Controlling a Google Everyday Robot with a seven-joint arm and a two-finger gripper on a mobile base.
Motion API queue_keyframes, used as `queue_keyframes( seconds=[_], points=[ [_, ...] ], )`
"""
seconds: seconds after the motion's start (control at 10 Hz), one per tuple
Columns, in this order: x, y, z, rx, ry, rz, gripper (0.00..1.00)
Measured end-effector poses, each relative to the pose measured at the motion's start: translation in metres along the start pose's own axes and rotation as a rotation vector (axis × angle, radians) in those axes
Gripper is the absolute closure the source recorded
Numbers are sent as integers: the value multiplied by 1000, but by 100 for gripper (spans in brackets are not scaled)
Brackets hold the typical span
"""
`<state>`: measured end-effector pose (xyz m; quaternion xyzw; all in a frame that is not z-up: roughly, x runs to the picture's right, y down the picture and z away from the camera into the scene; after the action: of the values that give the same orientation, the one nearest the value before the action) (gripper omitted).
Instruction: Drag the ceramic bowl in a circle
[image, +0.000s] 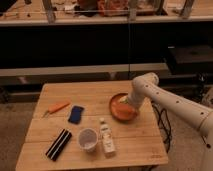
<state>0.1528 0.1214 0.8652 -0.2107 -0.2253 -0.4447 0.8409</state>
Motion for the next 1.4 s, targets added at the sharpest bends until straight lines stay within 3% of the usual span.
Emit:
queue_keyframes(
  seconds=[0.4,0.8,0.9,1.4],
  points=[
    [1,10,4,15,20,-8,22],
    [-1,15,8,19,28,3,59],
    [-1,15,11,19,27,6,64],
    [-3,12,20,14,25,4,64]
  ],
)
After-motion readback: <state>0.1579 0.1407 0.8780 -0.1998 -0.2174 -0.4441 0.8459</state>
